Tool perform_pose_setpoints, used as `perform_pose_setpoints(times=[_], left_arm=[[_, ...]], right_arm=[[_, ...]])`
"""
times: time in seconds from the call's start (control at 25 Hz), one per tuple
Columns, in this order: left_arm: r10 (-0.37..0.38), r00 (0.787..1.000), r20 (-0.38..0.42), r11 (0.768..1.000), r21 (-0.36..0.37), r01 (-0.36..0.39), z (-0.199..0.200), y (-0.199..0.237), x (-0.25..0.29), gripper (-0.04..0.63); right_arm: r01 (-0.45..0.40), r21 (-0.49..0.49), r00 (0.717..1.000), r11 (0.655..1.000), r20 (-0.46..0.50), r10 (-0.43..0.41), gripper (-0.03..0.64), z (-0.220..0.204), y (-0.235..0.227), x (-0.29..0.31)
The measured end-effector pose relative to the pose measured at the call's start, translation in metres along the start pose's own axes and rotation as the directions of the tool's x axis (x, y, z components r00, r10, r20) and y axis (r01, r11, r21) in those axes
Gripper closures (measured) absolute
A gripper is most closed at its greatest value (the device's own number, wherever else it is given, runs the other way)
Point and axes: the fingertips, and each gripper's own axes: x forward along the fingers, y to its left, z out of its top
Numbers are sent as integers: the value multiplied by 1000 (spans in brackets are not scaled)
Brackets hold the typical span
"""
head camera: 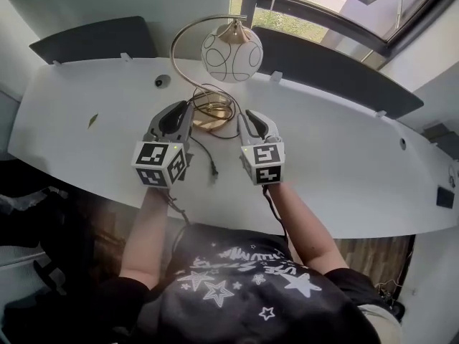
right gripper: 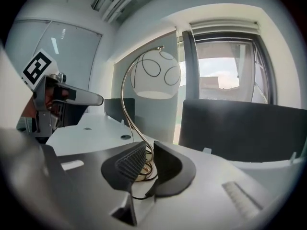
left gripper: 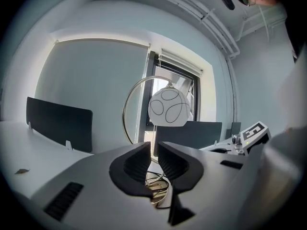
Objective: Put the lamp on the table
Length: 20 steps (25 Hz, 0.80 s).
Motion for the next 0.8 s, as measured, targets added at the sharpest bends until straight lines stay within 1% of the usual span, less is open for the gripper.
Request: perform_pose_setpoints(times=[0.08, 0.2, 0.28, 0.36, 0.44, 0.64, 0.8], left_arm=[[17, 1000, 0, 1000, 9, -17, -1, -11, -5, 552], [33, 999, 1, 999, 18, -33, -1, -30, -12, 552], [51, 999, 1, 998, 33, -51, -1, -44, -16, 552], [74, 997, -4, 996, 48, -74, -3, -56, -20, 552], [91, 996, -6, 995, 44, -91, -6, -68, -22, 552], [140, 990, -4, 990, 13, -139, -14, -92, -27, 553], [184, 983, -10, 983, 12, -184, -19, -115, -34, 560]], right_arm=[[-7, -7, 1000, 1000, 23, 7, 591, 4, -4, -11], [-10, -2, 997, 1000, 70, 10, 615, 13, -14, -30], [-53, 3, 995, 999, 86, 53, 615, 18, -16, -39], [-116, -3, 990, 993, 84, 115, 615, 17, -14, -48], [-161, -9, 984, 987, 81, 161, 615, 14, -14, -56], [-222, -26, 970, 975, 96, 223, 617, 14, -22, -76], [-269, -30, 958, 963, 97, 271, 617, 10, -31, -97]])
